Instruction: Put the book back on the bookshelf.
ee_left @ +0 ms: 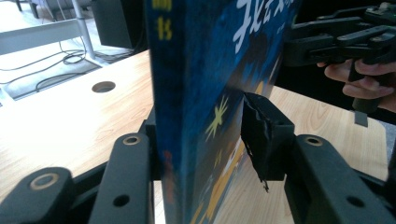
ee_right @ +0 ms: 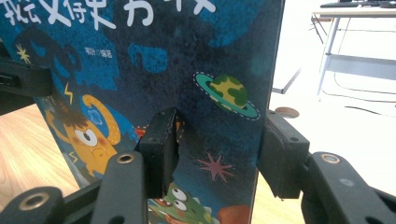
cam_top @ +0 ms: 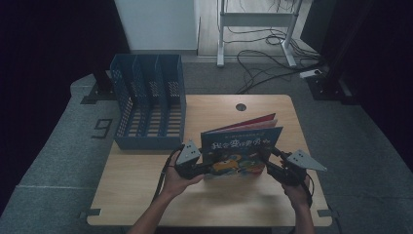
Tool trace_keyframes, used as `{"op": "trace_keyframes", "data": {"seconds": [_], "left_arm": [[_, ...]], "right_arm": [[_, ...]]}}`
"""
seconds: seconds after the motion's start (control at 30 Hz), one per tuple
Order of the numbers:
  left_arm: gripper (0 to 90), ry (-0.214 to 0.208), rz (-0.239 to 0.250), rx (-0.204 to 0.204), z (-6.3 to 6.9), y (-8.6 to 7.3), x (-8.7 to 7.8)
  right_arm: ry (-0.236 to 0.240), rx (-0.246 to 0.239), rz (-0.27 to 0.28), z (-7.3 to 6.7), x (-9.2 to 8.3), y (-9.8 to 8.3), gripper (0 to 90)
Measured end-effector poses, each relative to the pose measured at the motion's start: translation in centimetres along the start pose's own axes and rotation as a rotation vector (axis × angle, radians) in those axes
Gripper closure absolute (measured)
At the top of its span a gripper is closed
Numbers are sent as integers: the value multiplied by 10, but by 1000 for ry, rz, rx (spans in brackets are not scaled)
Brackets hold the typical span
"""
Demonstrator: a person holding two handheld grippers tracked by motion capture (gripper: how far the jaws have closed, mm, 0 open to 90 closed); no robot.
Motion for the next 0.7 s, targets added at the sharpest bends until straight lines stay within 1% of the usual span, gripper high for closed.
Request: {"op": "trace_keyframes", "data": {"seconds": [0.07, 0.13, 0.2, 0.27, 0.37, 0.43, 0.47, 0.53, 0.57, 0.67, 0.7], "left_arm": [[574, -5, 0, 5, 2, 1, 1], [579, -8, 2, 9, 3, 2, 2], [587, -10, 10, 13, 5, 3, 3], [597, -21, 24, 14, 7, 4, 3], [608, -20, 24, 22, 10, 6, 4], [623, -28, 18, 28, 12, 6, 4], [638, -39, 17, 30, 14, 6, 4], [660, -47, 5, 54, 17, 7, 6], [653, -48, 4, 61, 19, 7, 7], [633, -59, 3, 62, 23, 9, 11], [627, -61, 13, 64, 25, 10, 12]], "right_arm": [[-8, 7, -1, 1, 0, 0, 476], [-4, 12, 0, 2, -1, 0, 465], [-8, 15, 5, 3, -3, 1, 430], [-12, 16, 5, 4, -4, 3, 386], [-7, 31, 9, 3, -6, 6, 320], [-7, 41, 6, 2, -5, 6, 285], [-7, 41, 4, 1, -5, 6, 275], [-1, 45, -1, -2, -3, 6, 268], [4, 48, -1, -3, -2, 6, 260], [10, 47, -1, -7, -1, 6, 222], [7, 43, 0, -8, -1, 6, 215]]}}
Point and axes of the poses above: each handheld gripper's, and its own axes: x roughly forward along the jaws, y roughly out of its top, z roughly to its right, the point moved 4 cm from there along x, roughly forward along the jaws, and after that the axes turned 15 degrees about -y, right-handed, at the moved point
